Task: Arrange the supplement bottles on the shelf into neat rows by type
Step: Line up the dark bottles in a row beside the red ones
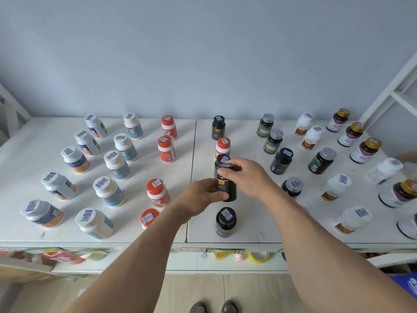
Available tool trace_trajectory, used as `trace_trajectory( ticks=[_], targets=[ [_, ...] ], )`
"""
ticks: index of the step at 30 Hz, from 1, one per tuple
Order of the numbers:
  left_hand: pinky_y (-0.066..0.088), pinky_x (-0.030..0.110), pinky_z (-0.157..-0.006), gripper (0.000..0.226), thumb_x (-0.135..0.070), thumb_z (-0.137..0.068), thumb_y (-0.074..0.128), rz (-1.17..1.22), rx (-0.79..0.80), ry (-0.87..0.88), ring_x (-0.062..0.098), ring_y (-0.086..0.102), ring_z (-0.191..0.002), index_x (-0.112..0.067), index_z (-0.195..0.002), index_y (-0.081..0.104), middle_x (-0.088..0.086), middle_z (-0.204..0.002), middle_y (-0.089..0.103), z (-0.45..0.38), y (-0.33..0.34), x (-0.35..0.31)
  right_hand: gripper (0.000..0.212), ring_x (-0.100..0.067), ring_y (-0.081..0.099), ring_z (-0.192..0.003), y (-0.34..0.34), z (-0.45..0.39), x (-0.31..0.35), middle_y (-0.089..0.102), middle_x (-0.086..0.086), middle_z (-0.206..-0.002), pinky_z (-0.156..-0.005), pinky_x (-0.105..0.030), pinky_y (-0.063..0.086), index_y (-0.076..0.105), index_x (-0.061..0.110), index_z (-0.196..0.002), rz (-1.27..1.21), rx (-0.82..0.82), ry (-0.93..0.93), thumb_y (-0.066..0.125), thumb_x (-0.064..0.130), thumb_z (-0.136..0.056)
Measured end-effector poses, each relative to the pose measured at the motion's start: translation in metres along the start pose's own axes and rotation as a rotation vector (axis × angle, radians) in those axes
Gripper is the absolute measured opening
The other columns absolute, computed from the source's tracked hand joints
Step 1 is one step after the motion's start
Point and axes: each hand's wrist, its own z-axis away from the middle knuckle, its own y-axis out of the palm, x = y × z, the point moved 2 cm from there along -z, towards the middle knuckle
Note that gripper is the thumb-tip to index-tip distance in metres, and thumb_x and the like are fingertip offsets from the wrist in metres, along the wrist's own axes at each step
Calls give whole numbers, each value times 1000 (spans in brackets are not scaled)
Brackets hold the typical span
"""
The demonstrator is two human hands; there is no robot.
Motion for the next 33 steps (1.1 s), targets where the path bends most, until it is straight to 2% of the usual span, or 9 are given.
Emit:
trace_trajectory(
  ticks=[5,10,15,18,23,26,30,33],
  targets=[
    [42,33,-101,45,-33,-79,77,-15,15,-10,15,62,-110,-21,-120,63,-3,-115,70,1,-4,-3,41,-13,61,-100,2,0,1,68,6,-107,-80,-26,44,67,25,-117,-14,-6,0,63,51,-86],
    [45,33,-101,42,-27,-79,78,-60,-23,3,14,63,-107,-20,-118,64,-2,-113,70,1,-4,-6,45,-13,62,-104,2,-1,-2,69,6,-111,-87,-28,48,65,27,-120,-17,14,-4,63,53,-84],
    [44,27,-97,53,-33,-84,71,-414,-99,4,13,57,-114,-22,-133,53,-5,-125,63,-2,-5,-7,54,-12,60,-112,7,1,-12,65,8,-123,-98,-29,45,56,28,-135,-27,56,38,67,46,-85],
    [44,28,-98,62,-36,-87,68,-500,-127,-7,14,55,-120,-21,-142,45,-3,-134,58,-2,-7,-4,55,-10,60,-112,14,5,-23,64,9,-123,-100,-31,45,53,31,-136,-36,96,78,70,42,-84],
    [44,29,-100,60,-34,-89,66,-536,-158,7,15,55,-121,-20,-143,43,-2,-136,57,-3,-9,1,55,-11,61,-112,25,11,-36,65,8,-123,-103,-34,45,54,33,-135,-77,128,113,72,34,-84],
    [43,28,-99,59,-33,-90,65,-526,-174,15,15,55,-121,-20,-143,43,-1,-136,58,-5,-11,2,60,-11,59,-116,27,11,-41,63,7,-128,-107,-37,43,51,34,-138,-84,136,133,74,35,-82],
    [43,27,-98,58,-32,-90,65,-502,-192,31,15,56,-119,-19,-142,44,-1,-134,59,-6,-16,0,68,-7,55,-121,22,10,-34,60,12,-130,-108,-34,40,52,32,-137,-121,164,131,77,43,-74],
    [43,27,-99,56,-32,-91,64,-498,-206,43,15,56,-120,-19,-142,44,-1,-134,59,-9,-21,-4,52,-5,58,-116,11,2,-22,63,10,-125,-104,-30,42,59,25,-129,-201,17,127,73,41,-81]
  ],
)
